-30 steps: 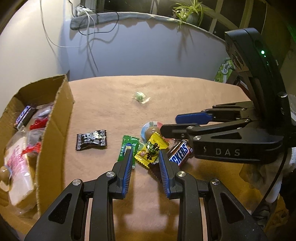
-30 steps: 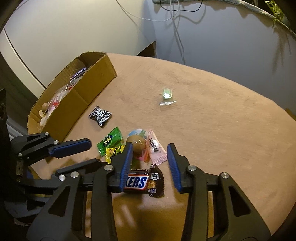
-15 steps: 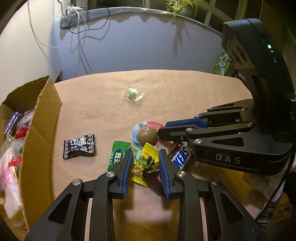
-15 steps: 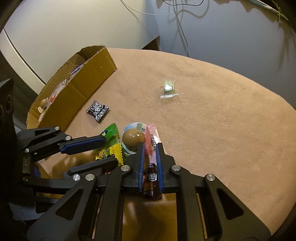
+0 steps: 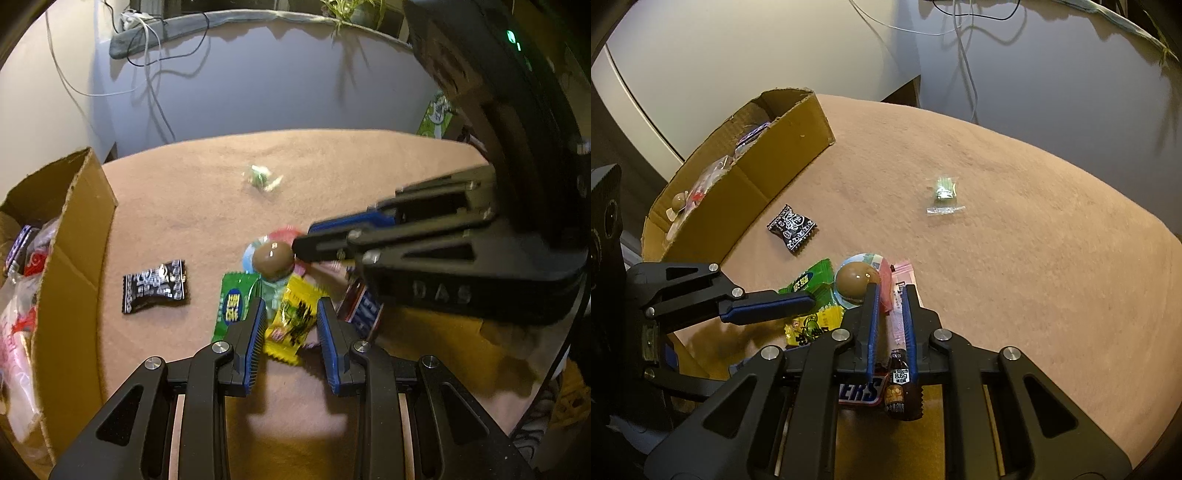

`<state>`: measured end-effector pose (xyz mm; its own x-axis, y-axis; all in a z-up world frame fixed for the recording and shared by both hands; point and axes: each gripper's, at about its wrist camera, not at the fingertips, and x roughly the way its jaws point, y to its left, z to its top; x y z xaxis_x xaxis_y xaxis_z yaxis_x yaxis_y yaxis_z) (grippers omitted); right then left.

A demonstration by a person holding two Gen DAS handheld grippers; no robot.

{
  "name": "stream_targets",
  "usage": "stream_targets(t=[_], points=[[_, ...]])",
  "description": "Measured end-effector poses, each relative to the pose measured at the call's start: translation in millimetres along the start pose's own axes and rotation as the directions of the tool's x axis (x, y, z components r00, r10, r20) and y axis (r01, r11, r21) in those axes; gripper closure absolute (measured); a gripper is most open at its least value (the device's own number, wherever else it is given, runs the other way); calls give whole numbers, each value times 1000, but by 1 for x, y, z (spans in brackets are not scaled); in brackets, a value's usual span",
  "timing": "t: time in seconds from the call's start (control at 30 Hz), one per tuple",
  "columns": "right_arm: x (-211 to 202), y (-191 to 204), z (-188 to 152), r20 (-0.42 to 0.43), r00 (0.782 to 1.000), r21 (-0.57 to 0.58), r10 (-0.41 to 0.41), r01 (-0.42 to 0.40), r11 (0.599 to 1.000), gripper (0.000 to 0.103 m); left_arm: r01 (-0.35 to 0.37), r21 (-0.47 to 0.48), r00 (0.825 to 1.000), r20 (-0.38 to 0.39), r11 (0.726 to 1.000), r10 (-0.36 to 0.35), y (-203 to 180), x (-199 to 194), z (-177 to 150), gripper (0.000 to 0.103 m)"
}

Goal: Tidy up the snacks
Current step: 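Grasp the round foil chocolate with the right gripper while the left grasps the yellow candy packet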

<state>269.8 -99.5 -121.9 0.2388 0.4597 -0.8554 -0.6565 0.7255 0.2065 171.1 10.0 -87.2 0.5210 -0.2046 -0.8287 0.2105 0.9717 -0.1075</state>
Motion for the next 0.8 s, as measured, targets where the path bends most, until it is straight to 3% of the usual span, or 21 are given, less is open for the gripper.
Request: stream_targets(t=[0.13, 0.27, 0.3, 0.53, 0.8], points=[[1, -1, 2, 7, 1000, 4, 6, -6, 1000, 88, 1, -8, 1000, 3, 1000, -1, 2, 0, -5, 76], [2, 2, 7, 18, 1000, -1, 11, -11, 1000, 61, -13, 1, 1000, 11, 1000, 13, -1, -1, -5, 77], [2, 4, 8, 26, 1000, -6, 12, -12, 1000, 58, -14, -5, 1000, 12, 1000, 14, 0, -1, -6, 80], [6, 20, 14, 35, 999, -59, 30, -28, 998, 58, -2, -106, 999, 32, 994, 6, 14, -13, -20, 88], [21, 35, 11, 14, 1000, -126, 8, -7, 992, 59, 0, -108, 999, 39, 994, 4, 15, -19, -29, 89]])
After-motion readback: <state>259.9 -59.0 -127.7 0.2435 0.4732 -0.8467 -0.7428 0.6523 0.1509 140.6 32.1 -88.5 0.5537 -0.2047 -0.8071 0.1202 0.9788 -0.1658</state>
